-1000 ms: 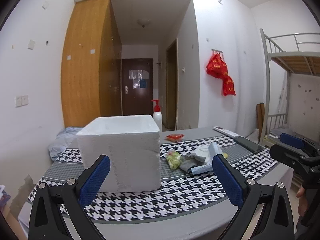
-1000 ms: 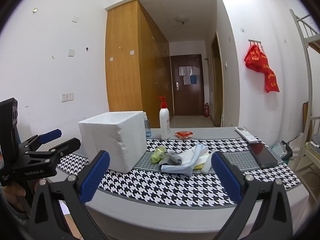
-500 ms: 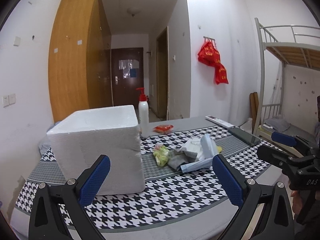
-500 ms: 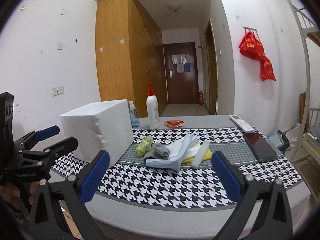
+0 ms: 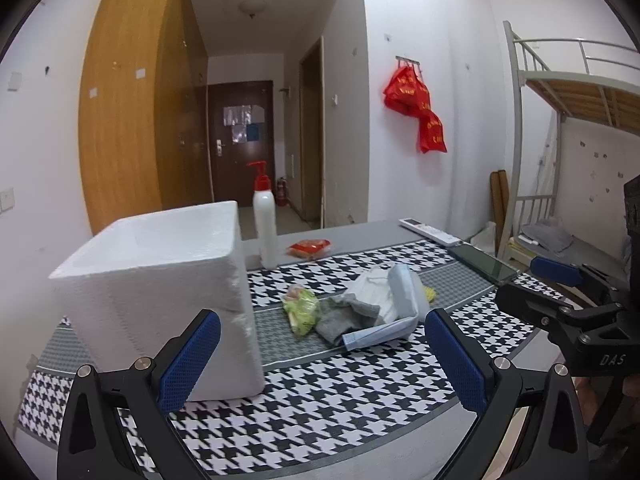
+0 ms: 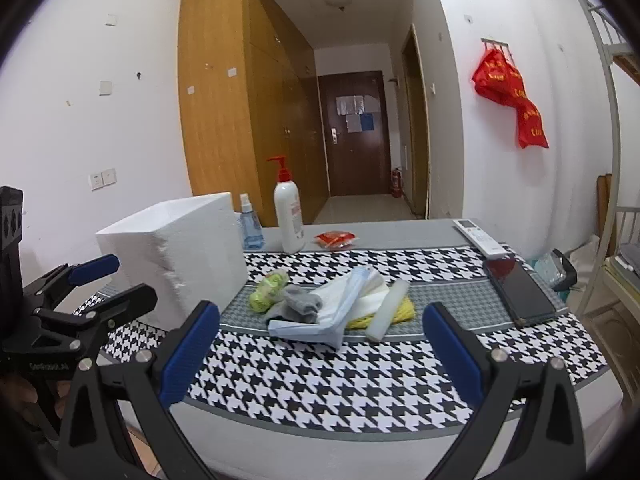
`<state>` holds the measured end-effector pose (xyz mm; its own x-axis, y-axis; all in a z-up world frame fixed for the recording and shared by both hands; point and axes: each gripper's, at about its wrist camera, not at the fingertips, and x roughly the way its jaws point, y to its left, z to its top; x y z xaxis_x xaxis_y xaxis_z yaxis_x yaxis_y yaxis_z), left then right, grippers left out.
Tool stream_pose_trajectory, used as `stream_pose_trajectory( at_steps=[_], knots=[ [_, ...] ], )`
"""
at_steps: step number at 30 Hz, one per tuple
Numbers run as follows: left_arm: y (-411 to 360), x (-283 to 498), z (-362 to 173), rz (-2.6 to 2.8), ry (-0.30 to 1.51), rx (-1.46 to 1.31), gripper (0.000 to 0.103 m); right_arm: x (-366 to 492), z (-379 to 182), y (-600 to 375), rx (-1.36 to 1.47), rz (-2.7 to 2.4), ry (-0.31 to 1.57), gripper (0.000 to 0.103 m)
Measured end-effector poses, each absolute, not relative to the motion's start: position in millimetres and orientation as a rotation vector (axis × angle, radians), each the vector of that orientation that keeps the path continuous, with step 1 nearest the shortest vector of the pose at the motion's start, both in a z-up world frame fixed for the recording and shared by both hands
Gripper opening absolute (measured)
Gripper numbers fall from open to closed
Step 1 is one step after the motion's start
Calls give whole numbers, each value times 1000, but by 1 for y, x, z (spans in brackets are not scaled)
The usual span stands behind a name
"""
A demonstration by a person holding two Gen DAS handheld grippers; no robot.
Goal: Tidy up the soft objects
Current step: 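Move the left tool toward the grey sock among the soft items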
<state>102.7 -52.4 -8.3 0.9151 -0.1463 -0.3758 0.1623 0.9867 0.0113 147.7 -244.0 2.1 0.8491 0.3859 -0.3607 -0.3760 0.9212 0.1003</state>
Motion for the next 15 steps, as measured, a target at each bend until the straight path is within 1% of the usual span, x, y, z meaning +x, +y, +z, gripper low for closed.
stream_pose_trajectory(
  at_steps=[15],
  knots=[
    [-83, 146, -25, -205, 475, 60, 102, 186, -15, -263, 31, 368, 452, 103]
  ],
)
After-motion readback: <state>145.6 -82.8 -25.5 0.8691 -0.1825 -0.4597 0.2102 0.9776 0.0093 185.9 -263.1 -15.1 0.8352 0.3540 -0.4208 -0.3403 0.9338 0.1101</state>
